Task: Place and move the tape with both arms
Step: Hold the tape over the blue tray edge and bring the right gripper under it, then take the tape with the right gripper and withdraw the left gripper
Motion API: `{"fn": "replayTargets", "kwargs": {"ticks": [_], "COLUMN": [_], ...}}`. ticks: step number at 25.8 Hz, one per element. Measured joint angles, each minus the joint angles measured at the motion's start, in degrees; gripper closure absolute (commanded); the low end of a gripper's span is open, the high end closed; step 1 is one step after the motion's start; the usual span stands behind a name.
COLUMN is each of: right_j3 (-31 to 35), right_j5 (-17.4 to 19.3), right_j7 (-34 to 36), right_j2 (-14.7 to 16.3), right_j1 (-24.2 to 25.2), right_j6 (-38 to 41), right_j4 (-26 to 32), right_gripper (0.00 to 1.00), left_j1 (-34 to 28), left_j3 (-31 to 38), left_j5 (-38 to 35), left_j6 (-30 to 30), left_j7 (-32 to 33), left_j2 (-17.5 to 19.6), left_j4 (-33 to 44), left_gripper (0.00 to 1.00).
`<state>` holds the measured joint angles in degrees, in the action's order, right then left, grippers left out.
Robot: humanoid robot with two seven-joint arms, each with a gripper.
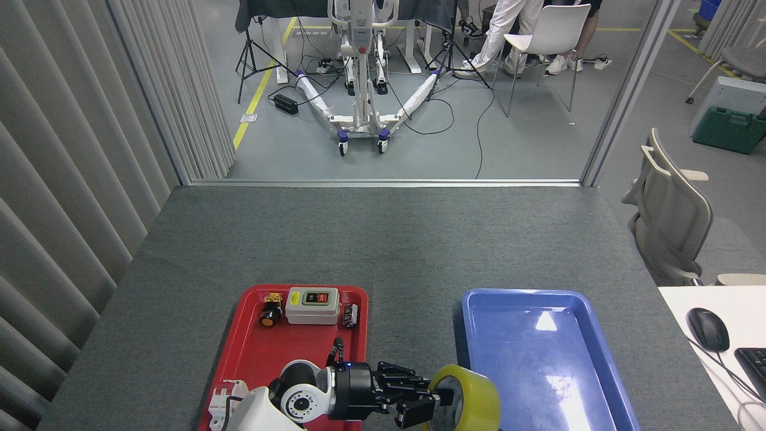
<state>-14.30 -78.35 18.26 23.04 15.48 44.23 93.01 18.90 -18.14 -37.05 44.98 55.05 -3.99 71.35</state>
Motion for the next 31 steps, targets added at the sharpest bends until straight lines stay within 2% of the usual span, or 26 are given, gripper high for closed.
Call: {"fn": "replayTargets", "kwargs": {"ticks": [6,8,10,14,16,17,18,19,20,23,27,29,31], "right_j3": [-0.1,-0.1,-0.1,0.2,0.3,0.3,0.3,0.4,0.5,1.3,4.9,7.2,9.6], "right_j5": [-0.5,-0.5,-0.6,-0.6,-0.6,-0.6,-0.7,-0.7,-0.7,-0.7,-0.7,-0.7,-0.5], "right_j7": [0.0,0.3,0.3,0.4,0.5,0.5,0.5,0.5,0.2,-0.1,0.2,0.3,-0.4], "right_j2": [0.0,0.0,0.0,0.1,0.1,0.1,0.1,0.2,0.2,0.4,0.5,0.6,0.8], "right_j1": [0.6,0.6,0.6,0.7,0.7,0.7,1.0,1.0,1.1,1.3,2.8,3.2,3.4], "right_j6": [-0.6,-1.0,-1.6,-1.6,-1.6,-1.3,-0.8,-0.4,-0.2,0.1,0.1,-0.2,-1.7], "right_j4": [0.2,0.2,0.2,0.2,0.2,0.2,0.2,0.2,0.2,0.3,1.0,1.3,1.5], "right_gripper": [0.6,0.69,0.78,0.94,1.0,1.0,1.0,1.0,1.0,1.0,1.0,1.0,1.0], "left_j1": [0.0,0.0,0.0,0.0,0.1,0.2,0.4,0.6,1.2,3.0,4.3,4.4,3.7], "left_j3": [0.0,0.0,0.0,0.1,0.3,0.5,0.7,1.3,2.1,4.2,6.2,7.9,9.6], "left_j5": [0.0,0.0,-0.1,-0.4,-0.4,-0.1,0.1,0.5,0.8,1.5,2.9,3.3,3.0], "left_j6": [0.3,0.2,0.0,-0.3,-0.2,-0.1,0.3,0.3,0.1,-0.9,-7.9,-10.1,-11.4], "left_j7": [0.8,1.0,1.4,2.0,2.0,1.8,1.5,1.1,0.6,0.1,-1.4,-4.8,-12.4], "left_j2": [-0.1,-0.2,-0.2,-1.0,-1.2,-1.2,-1.2,-1.2,-1.1,-0.8,0.4,2.1,3.7], "left_j4": [-0.4,-0.4,-0.6,-1.3,-1.4,-1.4,-1.3,-1.3,-1.4,-1.4,-1.0,-1.3,-1.9], "left_gripper": [1.0,0.95,0.84,0.55,0.51,0.41,0.28,0.1,0.0,0.0,0.0,0.0,0.0]}}
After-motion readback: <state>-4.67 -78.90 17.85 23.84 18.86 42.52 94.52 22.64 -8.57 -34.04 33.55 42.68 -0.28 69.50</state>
